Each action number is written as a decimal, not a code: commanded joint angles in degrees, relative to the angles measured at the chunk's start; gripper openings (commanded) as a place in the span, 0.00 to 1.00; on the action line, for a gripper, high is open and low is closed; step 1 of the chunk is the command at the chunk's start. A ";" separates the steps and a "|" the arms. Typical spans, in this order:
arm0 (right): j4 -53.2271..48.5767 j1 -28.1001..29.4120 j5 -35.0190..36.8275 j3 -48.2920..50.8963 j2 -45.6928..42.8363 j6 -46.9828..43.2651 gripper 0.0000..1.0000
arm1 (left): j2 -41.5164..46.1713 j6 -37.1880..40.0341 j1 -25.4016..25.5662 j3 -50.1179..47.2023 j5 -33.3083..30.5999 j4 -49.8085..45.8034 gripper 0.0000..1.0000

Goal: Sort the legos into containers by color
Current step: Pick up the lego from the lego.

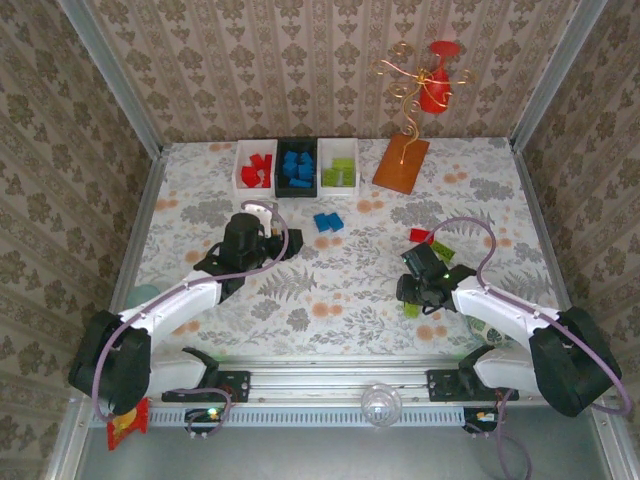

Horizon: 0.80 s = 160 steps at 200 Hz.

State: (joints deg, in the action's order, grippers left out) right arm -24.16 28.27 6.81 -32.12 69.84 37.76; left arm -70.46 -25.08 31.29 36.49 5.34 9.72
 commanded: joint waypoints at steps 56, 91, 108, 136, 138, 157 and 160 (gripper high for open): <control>1.05 0.12 0.26 0.74 -1.26 0.74 0.36 | -0.21 0.82 -0.10 -0.37 -0.51 0.56 0.72; 0.87 0.06 0.91 -0.75 -4.50 0.74 0.34 | -0.12 0.97 -0.09 -0.30 -0.60 0.56 0.72; 1.79 -0.14 1.01 -2.36 -5.00 0.26 0.34 | -0.12 0.93 -0.09 -0.36 -0.60 0.52 0.72; 6.99 -0.67 0.36 -8.24 -0.80 -0.89 0.34 | -0.21 0.83 -0.09 -0.46 -0.77 1.00 0.72; 7.52 -0.67 0.32 -8.82 -0.29 -0.99 0.34 | -0.19 0.83 -0.09 -0.46 -0.77 0.98 0.72; 11.29 -0.67 0.40 -15.59 6.00 -2.30 0.34 | -0.06 0.90 -0.09 -0.69 -0.76 0.91 0.72; 11.78 -0.67 0.40 -16.92 7.10 -2.52 0.34 | 0.01 0.84 -0.09 -0.72 -0.75 0.92 0.72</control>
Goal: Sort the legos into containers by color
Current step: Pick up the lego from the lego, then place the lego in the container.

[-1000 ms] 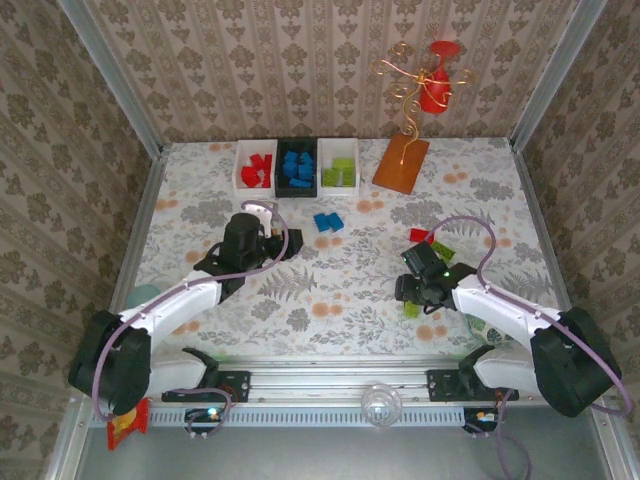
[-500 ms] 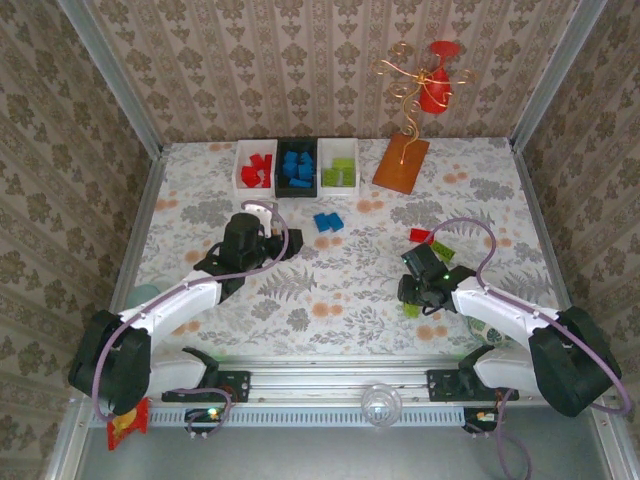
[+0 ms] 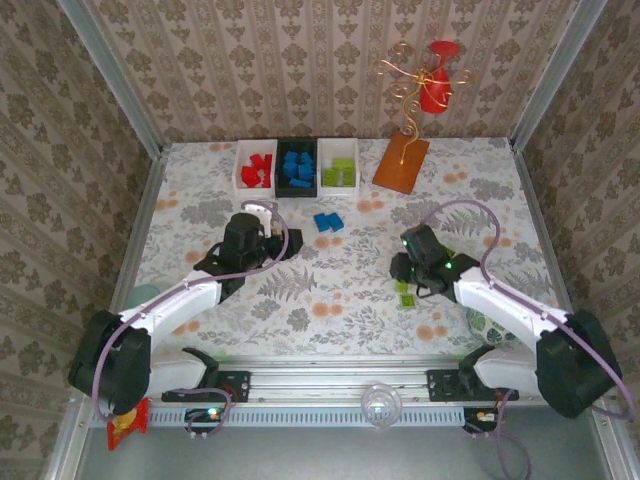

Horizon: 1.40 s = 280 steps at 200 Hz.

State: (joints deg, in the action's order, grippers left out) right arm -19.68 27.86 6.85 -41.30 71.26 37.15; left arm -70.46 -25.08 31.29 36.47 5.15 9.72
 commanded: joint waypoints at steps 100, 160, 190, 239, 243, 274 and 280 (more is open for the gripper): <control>20.12 -1.11 3.92 -50.28 44.87 -12.55 0.35 | 3.46 0.61 0.31 -2.10 -1.14 -1.78 0.72; 13.98 -3.72 7.88 -73.82 63.79 -15.93 0.40 | 8.59 1.43 1.58 -2.37 -3.29 -6.40 0.73; 8.97 -5.03 3.43 -80.57 65.71 -16.73 0.53 | 9.04 1.81 1.76 -2.19 -3.61 -7.51 0.73; 11.81 -5.47 -2.20 -62.85 49.76 -17.41 0.72 | 6.86 2.42 1.67 -1.85 -2.62 -5.96 0.75; 11.98 -5.42 -2.68 -60.51 47.72 -17.44 0.73 | 6.62 2.49 1.59 -1.69 -2.52 -5.98 0.75; 9.36 -4.68 -2.64 -40.77 33.39 -17.08 0.77 | 4.48 3.78 0.88 -0.70 2.41 -4.87 0.78; 8.49 -4.45 -2.01 -36.67 30.35 -16.94 0.78 | 3.69 4.21 0.88 -0.54 4.82 -3.76 0.78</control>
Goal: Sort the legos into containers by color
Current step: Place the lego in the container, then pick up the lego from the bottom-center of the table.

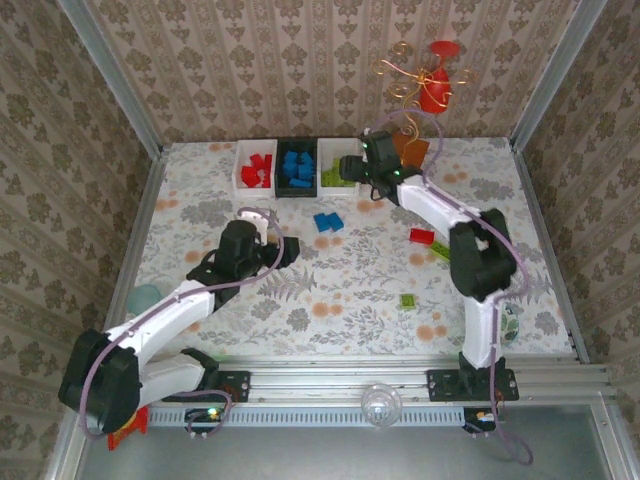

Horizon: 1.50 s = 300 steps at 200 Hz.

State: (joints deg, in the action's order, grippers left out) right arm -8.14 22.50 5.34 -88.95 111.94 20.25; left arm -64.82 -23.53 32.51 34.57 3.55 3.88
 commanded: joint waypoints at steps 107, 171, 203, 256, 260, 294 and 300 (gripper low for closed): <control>-27.04 5.09 4.45 47.21 -38.35 10.16 0.84 | -16.42 11.95 5.81 6.30 31.35 10.13 0.79; -24.41 8.84 1.93 52.29 -36.08 14.65 0.75 | -18.42 12.89 6.77 6.39 34.99 11.69 0.80; -22.89 9.67 3.09 51.74 -33.92 13.84 0.57 | -17.53 13.25 6.84 6.14 32.80 10.74 0.80; -22.91 9.84 1.43 51.46 -32.66 13.50 0.40 | -17.09 13.00 6.86 6.20 28.59 9.68 0.80; -22.89 9.84 1.35 51.35 -32.71 13.50 0.40 | -17.01 12.99 6.86 6.21 28.09 9.51 0.80; -17.26 10.02 -0.72 49.56 -38.16 11.96 0.38 | -15.59 11.81 5.96 4.71 27.75 11.34 0.80; -15.55 10.02 -1.16 49.20 -39.06 11.72 0.38 | -15.16 11.31 5.58 4.20 28.35 12.29 0.80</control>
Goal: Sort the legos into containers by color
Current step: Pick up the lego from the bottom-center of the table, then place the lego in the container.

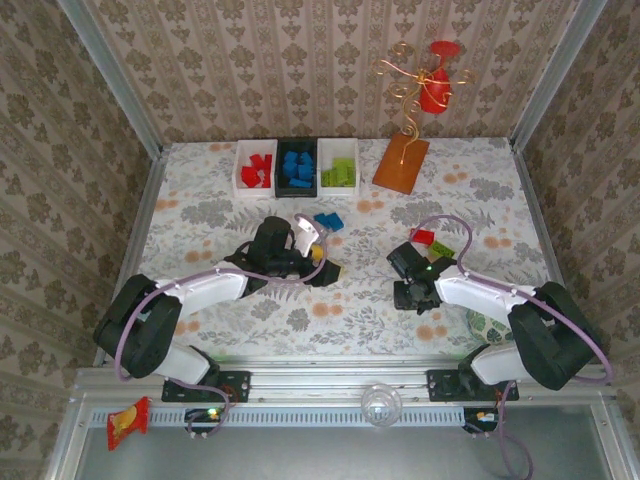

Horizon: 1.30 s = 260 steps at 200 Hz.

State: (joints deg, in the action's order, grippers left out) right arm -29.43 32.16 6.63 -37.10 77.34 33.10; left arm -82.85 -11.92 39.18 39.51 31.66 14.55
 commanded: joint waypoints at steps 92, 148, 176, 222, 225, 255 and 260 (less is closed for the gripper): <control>30.45 -0.93 -0.12 -31.71 19.61 -4.10 0.36 | 10.10 -15.61 -12.63 -8.07 -8.56 6.44 0.81; 29.93 -5.14 0.23 -57.04 42.65 -4.20 0.39 | 16.27 -15.85 -14.66 -8.51 -12.95 3.44 0.81; 24.92 -7.51 -2.71 -71.26 52.63 -3.40 0.51 | 17.43 -15.31 -14.69 -7.37 -13.26 1.13 0.81; 18.69 -9.53 -5.49 -80.02 53.49 -6.01 0.64 | 19.40 -15.63 -14.59 -8.04 -13.99 0.05 0.81; 18.69 -9.56 -5.51 -79.27 52.59 -6.39 0.65 | 19.39 -15.67 -14.57 -8.04 -13.99 0.10 0.81; 22.39 -9.57 -5.89 -62.68 40.59 -9.01 0.70 | 18.37 -16.15 -14.03 -7.85 -12.98 1.74 0.81; 22.99 -9.65 -5.68 -59.22 38.20 -9.35 0.71 | 17.92 -16.21 -13.84 -7.55 -12.63 1.83 0.81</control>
State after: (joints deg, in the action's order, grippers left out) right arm -7.33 22.09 2.24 -106.94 126.58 27.03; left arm -64.49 -26.92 24.73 30.79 18.55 15.66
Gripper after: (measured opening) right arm 0.696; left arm 0.809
